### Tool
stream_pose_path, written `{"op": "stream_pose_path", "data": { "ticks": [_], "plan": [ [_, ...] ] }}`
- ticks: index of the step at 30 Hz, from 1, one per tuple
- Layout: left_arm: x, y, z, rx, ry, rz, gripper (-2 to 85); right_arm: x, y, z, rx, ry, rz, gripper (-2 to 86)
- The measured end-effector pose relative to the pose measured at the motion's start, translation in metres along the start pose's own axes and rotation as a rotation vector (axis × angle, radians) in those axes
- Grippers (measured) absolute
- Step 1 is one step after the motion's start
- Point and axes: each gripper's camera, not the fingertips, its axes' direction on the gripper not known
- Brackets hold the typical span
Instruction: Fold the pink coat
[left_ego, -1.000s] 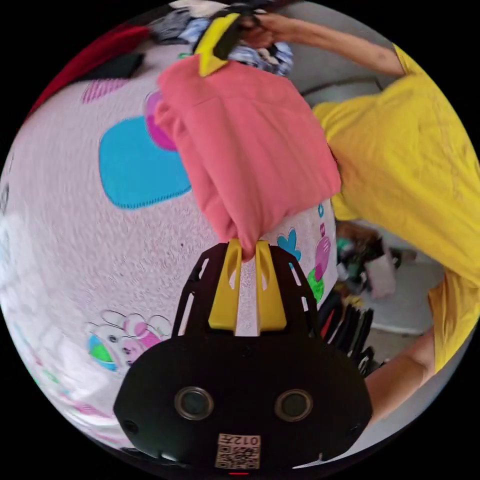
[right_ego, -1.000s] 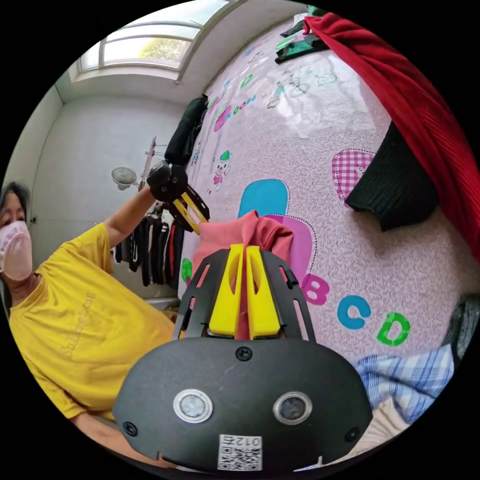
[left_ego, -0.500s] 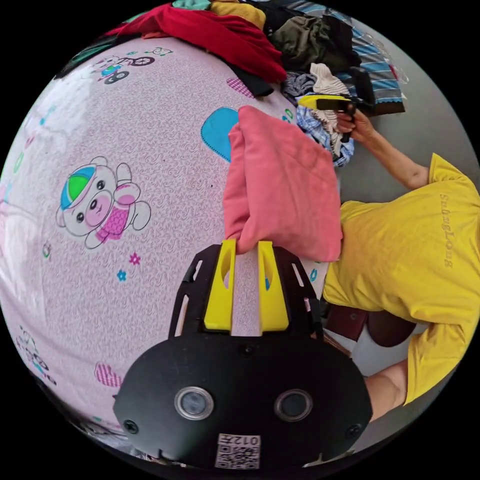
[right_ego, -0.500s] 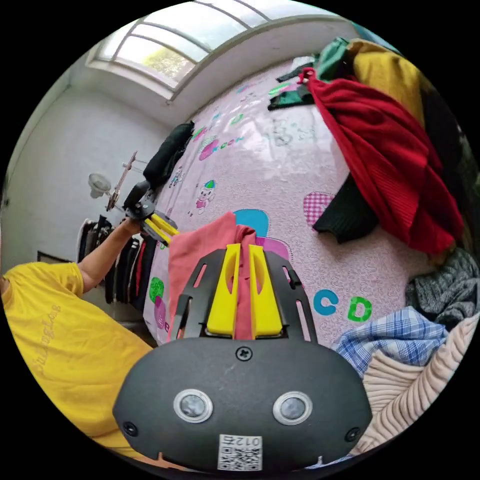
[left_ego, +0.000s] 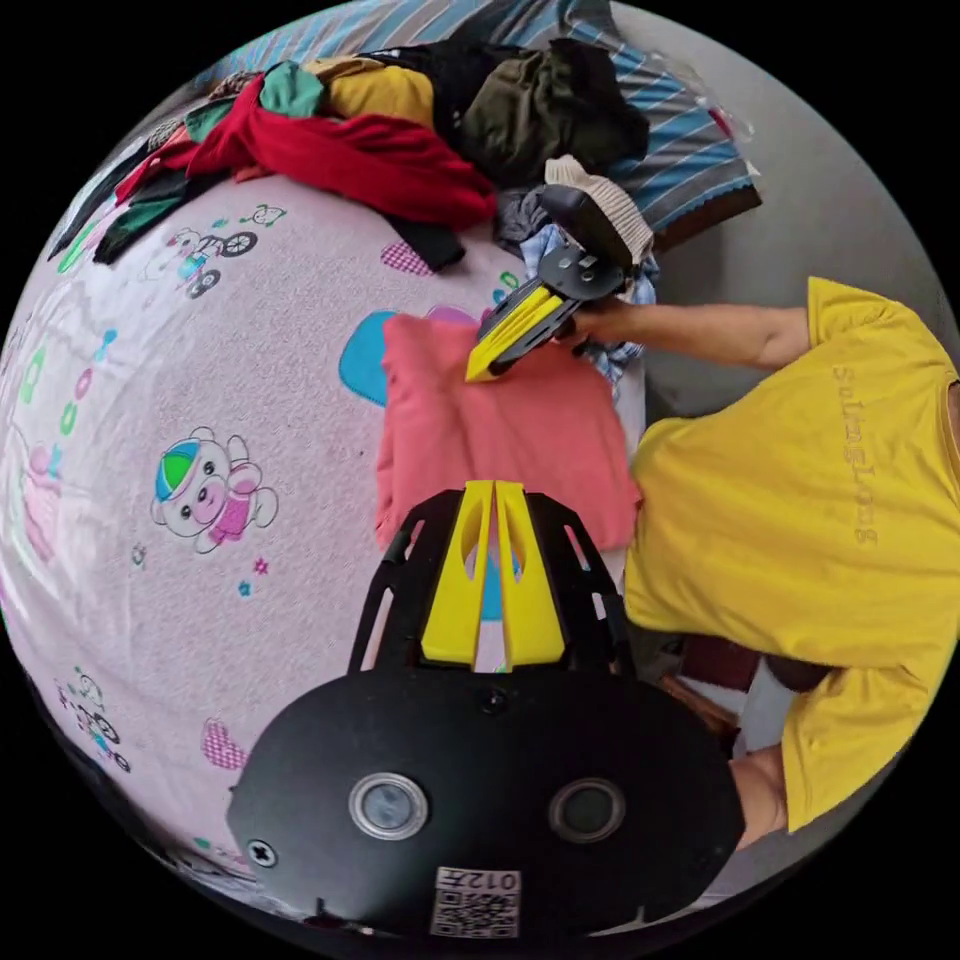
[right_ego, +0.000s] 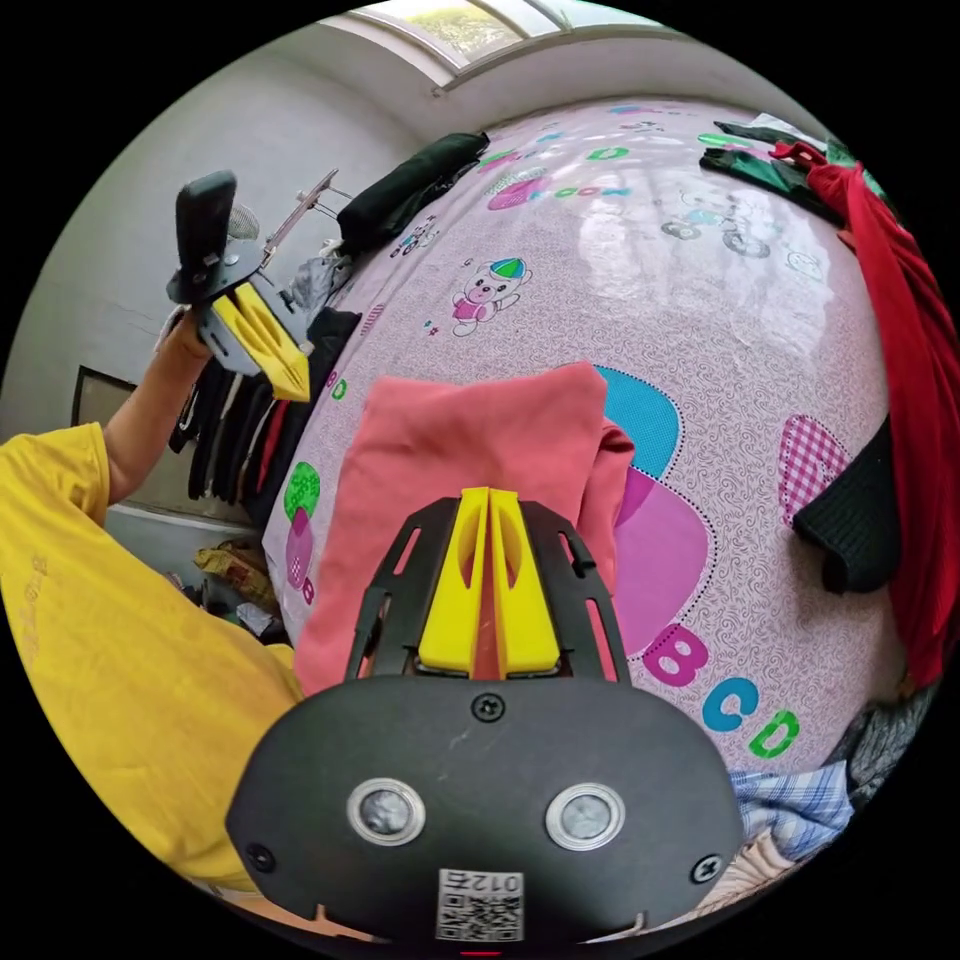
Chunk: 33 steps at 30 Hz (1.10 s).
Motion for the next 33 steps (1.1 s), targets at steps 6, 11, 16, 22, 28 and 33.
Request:
{"op": "stream_pose_path", "data": {
  "ticks": [6,11,16,22,28,33],
  "plan": [
    [-0.033,0.022,0.091,-0.128,-0.098,-0.224,0.1,0.032,0.001,0.016,-0.049,-0.046,0.008,0.5],
    [-0.055,0.062,0.103,-0.011,0.092,-0.291,0.2,0.070,0.009,0.018,0.023,-0.215,0.115,0.3],
    [0.000,0.107,0.064,0.187,-0.096,-0.336,0.1,0.078,0.011,-0.009,0.105,-0.268,0.189,0.6],
    [0.045,0.154,0.080,0.236,-0.265,-0.477,0.2,0.051,-0.016,-0.033,0.241,-0.247,0.093,0.8],
    [0.016,0.180,0.127,0.192,-0.143,-0.678,0.3,0.088,-0.041,0.016,0.124,-0.082,0.322,0.5],
    [0.008,0.209,0.141,0.256,-0.011,-0.701,0.2,0.121,-0.020,0.025,0.196,-0.223,0.394,0.3]
  ]
}}
